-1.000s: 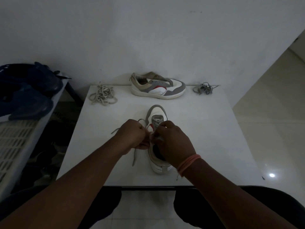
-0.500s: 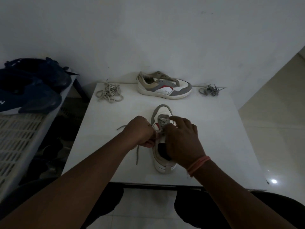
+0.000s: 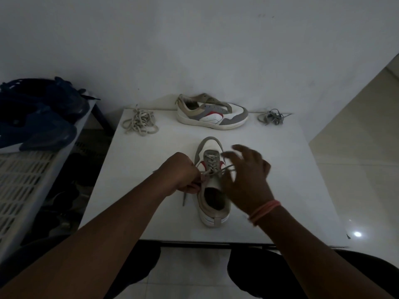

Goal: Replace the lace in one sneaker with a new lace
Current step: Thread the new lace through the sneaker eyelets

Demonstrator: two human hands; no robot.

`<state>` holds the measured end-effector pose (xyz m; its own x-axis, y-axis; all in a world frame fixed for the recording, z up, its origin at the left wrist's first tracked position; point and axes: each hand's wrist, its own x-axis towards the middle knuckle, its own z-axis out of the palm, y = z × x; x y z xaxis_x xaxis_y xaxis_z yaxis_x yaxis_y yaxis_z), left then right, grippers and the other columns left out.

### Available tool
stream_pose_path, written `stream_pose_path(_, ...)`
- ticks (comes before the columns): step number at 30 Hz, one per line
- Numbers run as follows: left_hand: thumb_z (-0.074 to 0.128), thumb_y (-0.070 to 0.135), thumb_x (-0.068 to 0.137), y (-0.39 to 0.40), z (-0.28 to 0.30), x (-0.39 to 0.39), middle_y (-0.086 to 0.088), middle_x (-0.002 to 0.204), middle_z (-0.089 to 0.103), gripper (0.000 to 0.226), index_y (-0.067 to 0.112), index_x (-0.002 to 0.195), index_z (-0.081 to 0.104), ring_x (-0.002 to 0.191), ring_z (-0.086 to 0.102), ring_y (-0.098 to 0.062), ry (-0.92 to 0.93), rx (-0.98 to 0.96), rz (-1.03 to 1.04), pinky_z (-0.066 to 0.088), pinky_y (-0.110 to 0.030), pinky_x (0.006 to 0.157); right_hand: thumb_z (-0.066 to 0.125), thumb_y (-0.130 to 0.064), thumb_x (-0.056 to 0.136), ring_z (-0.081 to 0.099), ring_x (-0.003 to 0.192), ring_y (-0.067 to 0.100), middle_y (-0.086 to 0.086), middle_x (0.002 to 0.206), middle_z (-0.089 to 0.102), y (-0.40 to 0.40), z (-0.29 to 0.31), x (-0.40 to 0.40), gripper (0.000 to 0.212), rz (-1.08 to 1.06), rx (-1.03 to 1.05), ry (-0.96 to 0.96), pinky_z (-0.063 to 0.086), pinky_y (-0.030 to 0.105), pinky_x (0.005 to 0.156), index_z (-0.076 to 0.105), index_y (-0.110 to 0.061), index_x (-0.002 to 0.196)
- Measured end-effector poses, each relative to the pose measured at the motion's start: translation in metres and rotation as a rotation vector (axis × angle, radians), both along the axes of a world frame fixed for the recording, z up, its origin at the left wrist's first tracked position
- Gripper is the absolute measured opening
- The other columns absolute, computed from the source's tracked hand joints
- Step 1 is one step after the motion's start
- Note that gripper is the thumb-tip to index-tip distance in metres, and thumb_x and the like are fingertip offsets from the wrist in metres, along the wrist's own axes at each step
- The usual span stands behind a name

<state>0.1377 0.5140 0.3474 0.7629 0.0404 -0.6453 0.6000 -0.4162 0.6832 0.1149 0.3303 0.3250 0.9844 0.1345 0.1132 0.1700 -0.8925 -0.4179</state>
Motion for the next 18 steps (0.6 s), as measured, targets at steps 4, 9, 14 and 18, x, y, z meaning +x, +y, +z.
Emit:
stream_pose_path(4, 0.077, 0.003, 0.085, 0.001, -0.001, 0.000, -0.026, 0.086, 0.074, 0.018, -0.010, 0.097, 0.073, 0.067, 0.073, -0.028, 0.000, 0.013, 0.003, 0.064, -0.037, 0.067, 0.061, -0.035, 0.088, 0.043, 0.129, 0.027, -0.001, 0.134, 0.058, 0.021, -0.006, -0.004, 0.019, 0.132, -0.202, -0.084, 0.031, 0.052, 0.103, 0.072, -0.028, 0.103)
stream_pose_path(9, 0.077, 0.001, 0.084, 0.001, 0.001, -0.002, -0.029, 0.091, 0.074, 0.019, -0.012, 0.097, 0.071, 0.072, 0.073, -0.030, -0.004, -0.010, 0.008, 0.064, -0.040, 0.072, 0.063, -0.039, 0.086, 0.054, 0.106, 0.027, -0.004, 0.110, 0.062, -0.023, 0.006, 0.023, 0.012, -0.383, 0.027, -0.109, 0.032, 0.044, 0.089, 0.068, -0.028, 0.085)
stream_pose_path(14, 0.078, 0.001, 0.083, 0.000, 0.001, -0.001, -0.026, 0.085, 0.073, 0.022, -0.013, 0.098, 0.070, 0.068, 0.071, -0.028, 0.008, -0.003, 0.008, 0.064, -0.039, 0.070, 0.064, -0.034, 0.085, 0.044, 0.123, 0.034, 0.004, 0.133, 0.051, -0.028, 0.009, 0.017, 0.028, -0.326, 0.003, 0.011, 0.032, 0.048, 0.097, 0.063, -0.033, 0.113)
stream_pose_path(18, 0.076, 0.001, 0.085, -0.001, 0.004, -0.001, -0.022, 0.083, 0.075, 0.015, -0.009, 0.095, 0.072, 0.071, 0.074, -0.027, 0.018, 0.001, 0.012, 0.064, -0.041, 0.074, 0.057, -0.037, 0.088, 0.030, 0.139, 0.028, -0.002, 0.149, 0.043, 0.012, 0.003, -0.004, 0.029, 0.121, -0.123, -0.025, 0.028, 0.052, 0.106, 0.065, -0.034, 0.116)
